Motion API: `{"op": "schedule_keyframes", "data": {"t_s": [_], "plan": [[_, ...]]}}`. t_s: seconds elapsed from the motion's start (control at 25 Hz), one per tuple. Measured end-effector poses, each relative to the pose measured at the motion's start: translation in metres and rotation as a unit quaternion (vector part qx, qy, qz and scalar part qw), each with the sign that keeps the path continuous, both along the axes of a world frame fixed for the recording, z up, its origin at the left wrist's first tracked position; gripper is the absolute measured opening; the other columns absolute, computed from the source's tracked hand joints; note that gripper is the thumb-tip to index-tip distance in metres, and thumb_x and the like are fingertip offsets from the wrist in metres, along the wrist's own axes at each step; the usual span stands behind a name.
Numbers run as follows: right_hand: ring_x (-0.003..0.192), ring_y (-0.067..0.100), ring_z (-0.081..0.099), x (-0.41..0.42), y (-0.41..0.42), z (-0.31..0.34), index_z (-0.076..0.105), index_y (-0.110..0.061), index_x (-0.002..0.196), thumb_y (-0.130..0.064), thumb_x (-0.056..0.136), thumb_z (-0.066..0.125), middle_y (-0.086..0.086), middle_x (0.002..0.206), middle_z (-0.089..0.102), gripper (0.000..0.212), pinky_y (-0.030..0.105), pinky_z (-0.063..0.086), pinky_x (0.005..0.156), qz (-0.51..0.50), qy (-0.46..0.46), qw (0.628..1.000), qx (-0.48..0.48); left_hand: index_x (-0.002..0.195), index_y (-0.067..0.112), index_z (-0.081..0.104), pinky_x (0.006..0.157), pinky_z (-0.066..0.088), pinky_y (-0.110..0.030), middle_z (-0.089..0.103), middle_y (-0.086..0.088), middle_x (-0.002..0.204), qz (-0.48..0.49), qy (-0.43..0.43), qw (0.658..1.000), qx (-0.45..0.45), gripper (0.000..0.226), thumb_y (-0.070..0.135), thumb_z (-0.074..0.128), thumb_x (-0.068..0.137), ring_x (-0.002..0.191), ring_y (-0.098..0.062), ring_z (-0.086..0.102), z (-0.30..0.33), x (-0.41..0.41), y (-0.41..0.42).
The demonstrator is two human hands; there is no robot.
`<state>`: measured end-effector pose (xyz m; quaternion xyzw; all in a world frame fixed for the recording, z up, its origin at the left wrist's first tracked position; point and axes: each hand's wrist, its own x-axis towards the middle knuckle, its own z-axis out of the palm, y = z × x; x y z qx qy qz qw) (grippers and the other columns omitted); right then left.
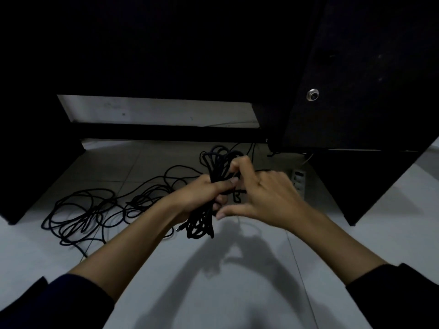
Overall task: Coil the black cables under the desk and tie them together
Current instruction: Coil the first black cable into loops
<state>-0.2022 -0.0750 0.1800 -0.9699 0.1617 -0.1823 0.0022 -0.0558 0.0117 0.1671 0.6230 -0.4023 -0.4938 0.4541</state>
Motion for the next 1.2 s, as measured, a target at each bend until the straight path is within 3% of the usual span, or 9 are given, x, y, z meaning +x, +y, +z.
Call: {"op": "schedule_keyframes", "data": {"t_s": [0.2, 0.32, 0.4, 0.48, 0.6, 0.8, 1.0, 1.12, 1.2], "plan": [[0.067, 0.009, 0.057, -0.015, -0.035, 0.009, 0.054, -0.023, 0.091, -0.053, 0.081, 0.062, -0.015, 0.077, 0.059, 0.032, 0.032, 0.047, 0.056, 0.059, -0.032, 0.997, 0.034, 0.080, 0.018, 0.055, 0.050, 0.035, -0.024, 0.030, 0.006, 0.051, -0.045, 0.014, 0.999, 0.003, 0.024, 0.040, 0.063, 0.087, 0.043, -0.009, 0.027, -0.001, 0.006, 0.008], [0.070, 0.013, 0.058, -0.015, -0.047, 0.008, 0.060, -0.017, 0.083, -0.031, 0.083, 0.071, -0.008, 0.077, 0.061, 0.018, 0.043, 0.050, 0.061, 0.065, -0.065, 0.990, 0.103, 0.104, 0.021, 0.067, 0.048, 0.033, -0.024, 0.026, 0.006, 0.049, -0.063, 0.034, 0.997, -0.006, 0.017, 0.024, 0.067, 0.087, 0.040, -0.008, 0.024, 0.000, 0.003, 0.010], [0.071, 0.015, 0.060, -0.017, -0.051, 0.007, 0.063, -0.016, 0.083, -0.030, 0.086, 0.069, -0.004, 0.076, 0.063, 0.015, 0.044, 0.051, 0.065, 0.038, -0.099, 0.979, 0.176, 0.089, 0.018, 0.067, 0.046, 0.034, -0.023, 0.024, 0.005, 0.048, -0.061, 0.073, 0.995, -0.043, 0.004, 0.021, 0.065, 0.088, 0.038, -0.008, 0.023, -0.001, 0.003, 0.011], [0.077, 0.012, 0.064, -0.022, -0.054, 0.003, 0.063, -0.019, 0.086, -0.031, 0.090, 0.064, -0.003, 0.079, 0.067, 0.013, 0.040, 0.054, 0.073, 0.006, -0.129, 0.953, 0.273, 0.062, 0.020, 0.048, 0.047, 0.036, -0.024, 0.024, 0.006, 0.047, -0.032, 0.109, 0.990, -0.078, 0.031, 0.025, 0.064, 0.087, 0.037, -0.008, 0.024, -0.002, 0.006, 0.009], [0.090, 0.015, 0.070, -0.027, -0.054, -0.006, 0.061, -0.015, 0.099, -0.023, 0.097, 0.055, 0.003, 0.090, 0.071, 0.010, 0.035, 0.055, 0.084, 0.004, -0.162, 0.891, 0.424, 0.059, 0.021, 0.037, 0.052, 0.040, -0.025, 0.024, 0.007, 0.047, 0.034, 0.120, 0.986, -0.109, 0.040, 0.029, 0.060, 0.090, 0.040, -0.009, 0.026, -0.003, 0.009, 0.006], [0.067, 0.021, 0.071, -0.014, -0.033, 0.003, 0.056, -0.008, 0.098, -0.013, 0.098, 0.050, 0.007, 0.081, 0.055, 0.008, 0.026, 0.055, 0.055, 0.010, -0.218, 0.806, 0.550, 0.058, 0.016, 0.044, 0.073, 0.045, -0.033, 0.039, -0.001, 0.055, 0.088, 0.060, 0.989, -0.107, 0.045, 0.041, 0.056, 0.093, 0.049, -0.012, 0.042, -0.014, 0.011, 0.000], [0.061, 0.014, 0.068, 0.007, -0.016, 0.016, 0.051, -0.006, 0.098, -0.010, 0.098, 0.049, 0.009, 0.084, 0.051, 0.004, 0.027, 0.058, 0.054, 0.038, -0.275, 0.758, 0.591, 0.089, 0.017, 0.072, 0.066, 0.049, -0.024, 0.068, 0.005, 0.067, 0.105, 0.018, 0.990, -0.091, 0.035, 0.046, 0.054, 0.092, 0.071, -0.013, 0.063, -0.013, 0.002, -0.002], [0.062, 0.015, 0.069, 0.014, -0.014, 0.019, 0.050, -0.008, 0.097, -0.010, 0.098, 0.050, 0.012, 0.088, 0.052, 0.003, 0.032, 0.060, 0.054, 0.040, -0.292, 0.752, 0.590, 0.113, 0.022, 0.069, 0.083, 0.051, -0.011, 0.074, 0.001, 0.107, 0.028, 0.076, 0.990, -0.117, 0.034, 0.040, 0.044, 0.098, 0.106, -0.009, 0.066, -0.011, -0.002, -0.001], [0.064, 0.015, 0.069, 0.016, -0.015, 0.020, 0.051, -0.010, 0.095, -0.011, 0.098, 0.052, 0.011, 0.091, 0.052, 0.003, 0.034, 0.060, 0.054, 0.035, -0.297, 0.756, 0.583, 0.119, 0.026, 0.065, 0.088, 0.050, -0.015, 0.074, 0.003, 0.101, 0.018, 0.087, 0.989, -0.121, 0.035, 0.042, 0.042, 0.098, 0.103, -0.007, 0.067, -0.011, -0.003, 0.000]]}}
